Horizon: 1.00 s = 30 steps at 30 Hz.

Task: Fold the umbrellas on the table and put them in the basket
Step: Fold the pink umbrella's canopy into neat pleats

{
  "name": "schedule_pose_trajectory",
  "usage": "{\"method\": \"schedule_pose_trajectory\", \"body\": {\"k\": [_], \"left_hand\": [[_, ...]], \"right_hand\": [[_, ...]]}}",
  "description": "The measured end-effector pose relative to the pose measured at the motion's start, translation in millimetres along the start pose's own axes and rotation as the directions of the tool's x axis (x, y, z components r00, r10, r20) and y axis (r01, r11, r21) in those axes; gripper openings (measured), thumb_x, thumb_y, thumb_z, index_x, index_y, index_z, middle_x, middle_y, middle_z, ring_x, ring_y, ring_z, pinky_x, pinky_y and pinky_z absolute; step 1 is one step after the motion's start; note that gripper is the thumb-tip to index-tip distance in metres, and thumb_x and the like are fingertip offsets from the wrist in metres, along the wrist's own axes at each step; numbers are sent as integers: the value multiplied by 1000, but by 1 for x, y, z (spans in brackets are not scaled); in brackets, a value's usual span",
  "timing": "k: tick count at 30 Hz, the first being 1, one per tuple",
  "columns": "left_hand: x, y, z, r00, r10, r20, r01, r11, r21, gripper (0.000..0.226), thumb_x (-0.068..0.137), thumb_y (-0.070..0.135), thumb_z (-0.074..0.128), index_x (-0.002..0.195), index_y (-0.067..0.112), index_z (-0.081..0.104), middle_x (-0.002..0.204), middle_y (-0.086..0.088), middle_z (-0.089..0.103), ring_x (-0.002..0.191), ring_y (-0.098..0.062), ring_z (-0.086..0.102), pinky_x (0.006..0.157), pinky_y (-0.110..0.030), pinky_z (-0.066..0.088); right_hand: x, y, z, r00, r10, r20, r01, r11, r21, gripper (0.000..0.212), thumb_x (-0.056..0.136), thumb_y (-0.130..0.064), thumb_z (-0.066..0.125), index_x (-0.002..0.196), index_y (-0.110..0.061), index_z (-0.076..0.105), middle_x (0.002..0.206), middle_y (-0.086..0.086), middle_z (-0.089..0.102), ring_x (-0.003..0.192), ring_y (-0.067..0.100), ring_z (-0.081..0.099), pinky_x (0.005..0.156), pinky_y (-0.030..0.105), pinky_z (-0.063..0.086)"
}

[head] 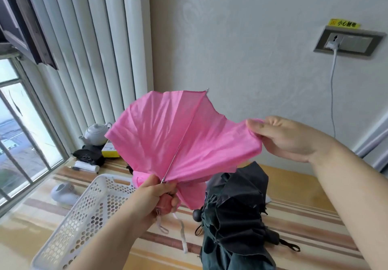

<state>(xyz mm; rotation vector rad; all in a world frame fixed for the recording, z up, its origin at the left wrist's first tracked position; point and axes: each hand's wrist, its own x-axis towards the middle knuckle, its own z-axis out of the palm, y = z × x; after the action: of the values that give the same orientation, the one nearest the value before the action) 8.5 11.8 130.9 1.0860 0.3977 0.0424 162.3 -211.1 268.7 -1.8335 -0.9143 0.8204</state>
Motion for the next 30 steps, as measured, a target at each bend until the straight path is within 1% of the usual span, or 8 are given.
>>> {"method": "schedule_pose_trajectory", "body": {"k": [4, 7, 10, 16, 20, 24, 28, 30], "left_hand": [[2, -2, 3, 1000, -15, 11, 15, 1000, 14, 26, 81, -3, 62, 94, 6, 41, 60, -8, 49, 46, -21, 49, 47, -28, 37], [2, -1, 3, 999, -25, 41, 26, 999, -33, 23, 79, -3, 61, 92, 4, 42, 60, -8, 49, 47, -21, 46, 44, -28, 40], [2, -2, 3, 999, -22, 40, 22, 1000, -16, 17, 86, -10, 50, 93, 5, 43, 61, -9, 49, 48, -21, 46, 45, -29, 39], [-1, -3, 16, 996, -17, 88, 14, 999, 35, 20, 85, -6, 57, 90, 5, 41, 63, -10, 50, 48, -21, 47, 45, -29, 39], [-5, 0, 17, 989, 21, 147, -24, 999, 23, 41, 71, 20, 75, 90, 4, 42, 62, -10, 46, 48, -19, 45, 44, -27, 40], [-7, 3, 23, 987, 16, 157, -15, 1000, -5, 64, 70, 65, 64, 82, 5, 48, 60, -7, 47, 48, -17, 43, 46, -26, 39], [-9, 6, 31, 994, 21, 106, -16, 999, -48, 52, 84, 55, 46, 93, 4, 47, 60, -10, 49, 45, -18, 47, 43, -26, 42], [-11, 6, 33, 997, 28, 66, -26, 999, -27, 42, 92, 45, 42, 94, 3, 46, 57, -12, 48, 41, -19, 48, 40, -23, 40]], "right_hand": [[8, -11, 9, 996, 79, -43, -88, 946, -310, 31, 71, -59, 55, 58, -32, 49, 66, -25, 52, 66, -9, 50, 82, 18, 38], [2, -10, 8, 990, 101, 99, -64, 945, -320, 46, 76, -50, 72, 49, -28, 43, 55, -17, 33, 53, 4, 33, 58, 19, 30], [0, -10, 7, 985, 77, 156, -77, 997, -7, 31, 86, -42, 62, 66, -19, 58, 66, -7, 50, 62, 8, 46, 66, 15, 41], [15, -15, 8, 977, 106, -185, -145, 966, -212, 72, 73, -64, 47, 90, 4, 61, 86, 14, 65, 85, 22, 62, 106, 37, 41], [10, -14, 8, 965, 195, -175, -226, 957, -182, 80, 75, -61, 45, 110, 7, 64, 98, -19, 73, 121, 4, 54, 117, 35, 25], [9, -11, 14, 966, 167, -198, -190, 976, -104, 41, 83, -50, 44, 77, -27, 77, 111, -6, 71, 100, -14, 56, 108, 21, 31], [8, -8, 13, 960, 123, -251, -151, 984, -94, 51, 77, -54, 47, 89, -12, 73, 108, 17, 70, 102, 12, 67, 73, 5, 45], [6, -7, 13, 963, 116, -244, -127, 991, -30, 49, 79, -50, 48, 93, -9, 70, 97, 9, 74, 98, 17, 69, 78, 10, 45]]}}
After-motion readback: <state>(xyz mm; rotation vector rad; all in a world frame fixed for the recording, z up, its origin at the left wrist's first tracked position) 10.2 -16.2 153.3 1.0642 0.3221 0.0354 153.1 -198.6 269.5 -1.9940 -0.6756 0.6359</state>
